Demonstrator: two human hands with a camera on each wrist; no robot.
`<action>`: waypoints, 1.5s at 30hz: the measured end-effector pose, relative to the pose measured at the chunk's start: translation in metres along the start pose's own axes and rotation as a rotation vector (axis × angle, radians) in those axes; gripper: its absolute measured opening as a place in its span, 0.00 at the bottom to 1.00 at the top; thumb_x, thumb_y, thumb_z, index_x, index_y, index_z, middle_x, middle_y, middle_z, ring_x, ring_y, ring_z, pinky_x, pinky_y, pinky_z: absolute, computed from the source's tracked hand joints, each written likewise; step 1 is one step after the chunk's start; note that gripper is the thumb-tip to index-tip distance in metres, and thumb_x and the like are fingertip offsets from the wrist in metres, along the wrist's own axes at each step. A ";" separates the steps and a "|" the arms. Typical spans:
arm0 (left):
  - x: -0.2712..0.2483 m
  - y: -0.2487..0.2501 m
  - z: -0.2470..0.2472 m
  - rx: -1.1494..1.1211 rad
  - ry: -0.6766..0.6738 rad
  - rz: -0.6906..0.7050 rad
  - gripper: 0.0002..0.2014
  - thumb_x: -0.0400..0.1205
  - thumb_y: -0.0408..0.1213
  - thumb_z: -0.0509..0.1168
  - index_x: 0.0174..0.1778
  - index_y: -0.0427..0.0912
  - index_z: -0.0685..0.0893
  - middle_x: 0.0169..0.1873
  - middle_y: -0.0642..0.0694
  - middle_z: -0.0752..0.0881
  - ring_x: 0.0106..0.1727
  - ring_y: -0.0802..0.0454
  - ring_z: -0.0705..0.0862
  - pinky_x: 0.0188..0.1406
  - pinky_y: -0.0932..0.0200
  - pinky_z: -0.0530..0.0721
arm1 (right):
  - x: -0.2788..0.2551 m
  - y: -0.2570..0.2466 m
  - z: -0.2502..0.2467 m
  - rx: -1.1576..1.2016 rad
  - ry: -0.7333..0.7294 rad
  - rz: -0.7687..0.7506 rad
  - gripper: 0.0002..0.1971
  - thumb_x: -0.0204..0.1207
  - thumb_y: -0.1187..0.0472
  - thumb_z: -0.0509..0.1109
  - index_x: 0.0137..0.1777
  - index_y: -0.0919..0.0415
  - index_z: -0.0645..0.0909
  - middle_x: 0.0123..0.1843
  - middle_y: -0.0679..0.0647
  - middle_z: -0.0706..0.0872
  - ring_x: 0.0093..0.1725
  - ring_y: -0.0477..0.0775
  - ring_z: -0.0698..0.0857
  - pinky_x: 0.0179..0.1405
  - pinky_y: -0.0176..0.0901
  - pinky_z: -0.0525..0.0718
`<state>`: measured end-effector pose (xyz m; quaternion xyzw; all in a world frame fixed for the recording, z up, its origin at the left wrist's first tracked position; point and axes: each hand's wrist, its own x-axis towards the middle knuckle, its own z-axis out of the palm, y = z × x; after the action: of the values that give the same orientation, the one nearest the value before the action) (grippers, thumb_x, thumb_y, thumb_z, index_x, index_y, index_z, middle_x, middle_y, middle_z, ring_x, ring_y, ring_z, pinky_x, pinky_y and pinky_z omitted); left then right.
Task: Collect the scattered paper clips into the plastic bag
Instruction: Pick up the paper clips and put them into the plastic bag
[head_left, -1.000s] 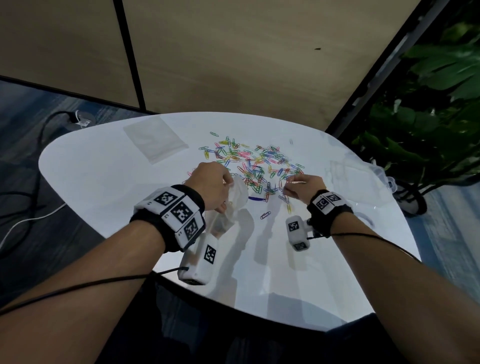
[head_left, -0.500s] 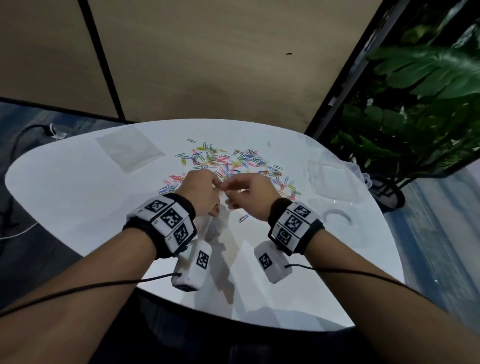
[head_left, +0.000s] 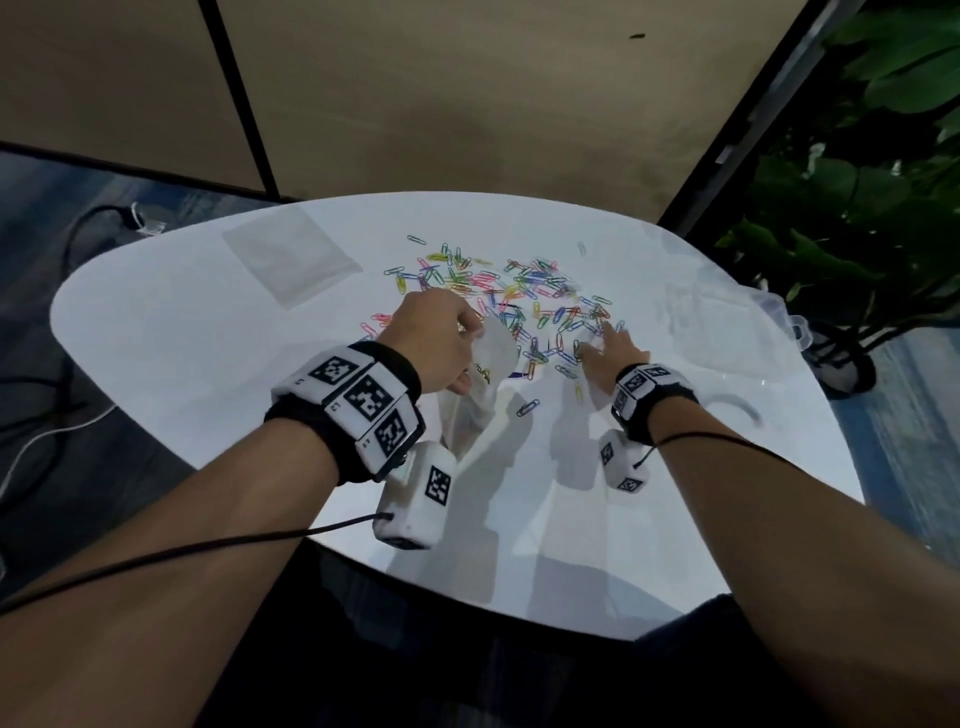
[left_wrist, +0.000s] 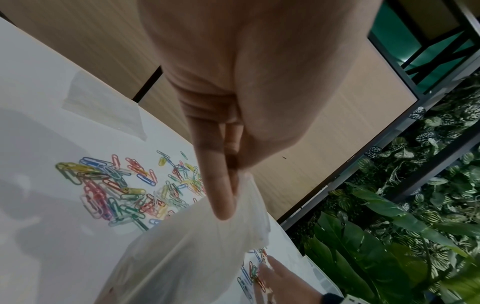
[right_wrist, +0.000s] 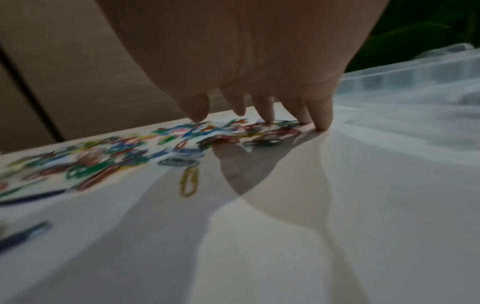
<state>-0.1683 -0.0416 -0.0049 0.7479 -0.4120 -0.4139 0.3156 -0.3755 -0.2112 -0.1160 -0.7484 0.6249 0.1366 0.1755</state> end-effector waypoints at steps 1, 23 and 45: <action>0.000 0.000 -0.001 0.005 0.000 0.002 0.07 0.88 0.26 0.61 0.54 0.38 0.85 0.38 0.35 0.88 0.22 0.51 0.88 0.29 0.55 0.93 | -0.003 -0.009 0.000 -0.063 -0.004 -0.049 0.28 0.87 0.52 0.54 0.85 0.56 0.55 0.87 0.58 0.51 0.85 0.66 0.55 0.82 0.65 0.56; -0.004 -0.001 -0.006 0.033 -0.004 -0.001 0.10 0.87 0.24 0.60 0.58 0.38 0.84 0.41 0.38 0.86 0.20 0.56 0.88 0.28 0.59 0.91 | -0.043 -0.039 -0.058 1.527 -0.129 -0.034 0.07 0.76 0.75 0.72 0.52 0.74 0.84 0.53 0.65 0.89 0.51 0.56 0.90 0.48 0.41 0.91; -0.003 -0.002 -0.008 0.056 0.034 -0.019 0.07 0.83 0.23 0.67 0.53 0.36 0.87 0.36 0.36 0.91 0.34 0.41 0.93 0.46 0.42 0.94 | -0.124 -0.112 -0.054 0.441 -0.109 -0.450 0.15 0.76 0.71 0.68 0.58 0.58 0.88 0.52 0.56 0.91 0.52 0.56 0.90 0.57 0.47 0.87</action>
<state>-0.1610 -0.0371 -0.0019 0.7671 -0.4109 -0.3925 0.2977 -0.2885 -0.1064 -0.0047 -0.8032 0.4481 -0.0045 0.3925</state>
